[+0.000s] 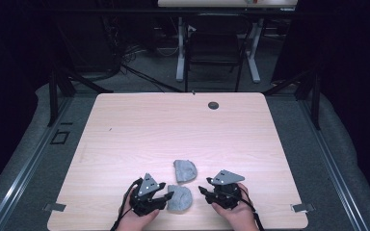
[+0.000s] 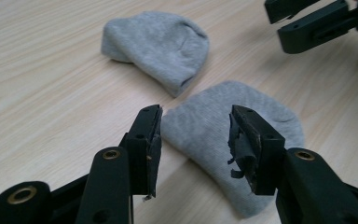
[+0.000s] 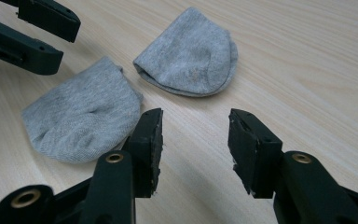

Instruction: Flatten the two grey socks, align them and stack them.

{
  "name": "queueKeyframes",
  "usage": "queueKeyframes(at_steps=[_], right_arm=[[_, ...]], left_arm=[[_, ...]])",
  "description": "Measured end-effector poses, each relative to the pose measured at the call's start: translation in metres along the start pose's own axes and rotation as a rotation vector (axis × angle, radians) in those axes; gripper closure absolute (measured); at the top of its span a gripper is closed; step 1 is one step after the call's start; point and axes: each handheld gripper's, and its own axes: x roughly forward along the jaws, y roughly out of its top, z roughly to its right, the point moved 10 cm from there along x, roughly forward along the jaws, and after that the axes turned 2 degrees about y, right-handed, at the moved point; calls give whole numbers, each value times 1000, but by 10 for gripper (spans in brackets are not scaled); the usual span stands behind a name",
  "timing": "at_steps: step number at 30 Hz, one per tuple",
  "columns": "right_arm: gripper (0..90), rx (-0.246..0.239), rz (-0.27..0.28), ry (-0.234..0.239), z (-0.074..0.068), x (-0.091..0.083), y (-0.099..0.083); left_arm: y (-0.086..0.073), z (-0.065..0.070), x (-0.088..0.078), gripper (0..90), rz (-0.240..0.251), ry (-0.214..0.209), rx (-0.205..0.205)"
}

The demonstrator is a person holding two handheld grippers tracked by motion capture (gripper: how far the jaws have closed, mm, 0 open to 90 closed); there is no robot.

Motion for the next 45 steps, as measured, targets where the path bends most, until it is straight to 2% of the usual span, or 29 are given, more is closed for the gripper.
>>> queueKeyframes(at_steps=[4,8,16,21,26,34,35,39,41,43,44,45], right_arm=[[551,5,1,1,-1,1,0],[554,1,0,3,-1,1,1],[555,23,14,-7,4,-1,2],[556,26,16,-8,6,-2,2],[556,28,17,-9,7,-2,2],[555,23,7,-3,4,0,1],[555,20,5,0,3,1,1],[569,15,11,12,-1,1,2],[603,11,1,27,-3,1,1],[708,-6,-22,37,-6,3,-1],[708,-6,-22,37,-6,3,-1],[769,-8,-35,49,-9,4,-2]], left_arm=[[5,15,4,548,-5,-31,16],[6,25,9,565,-20,-51,31],[5,37,19,574,-46,-71,40],[0,45,26,583,-75,-73,61],[-6,43,30,705,-80,-56,93],[-6,42,28,874,-72,-62,105],[-5,43,26,884,-65,-78,110],[0,42,21,891,-44,-86,106],[4,40,17,891,-32,-86,100],[7,38,12,892,-24,-91,96],[9,37,10,892,-15,-90,90],[12,34,6,893,1,-83,87]])
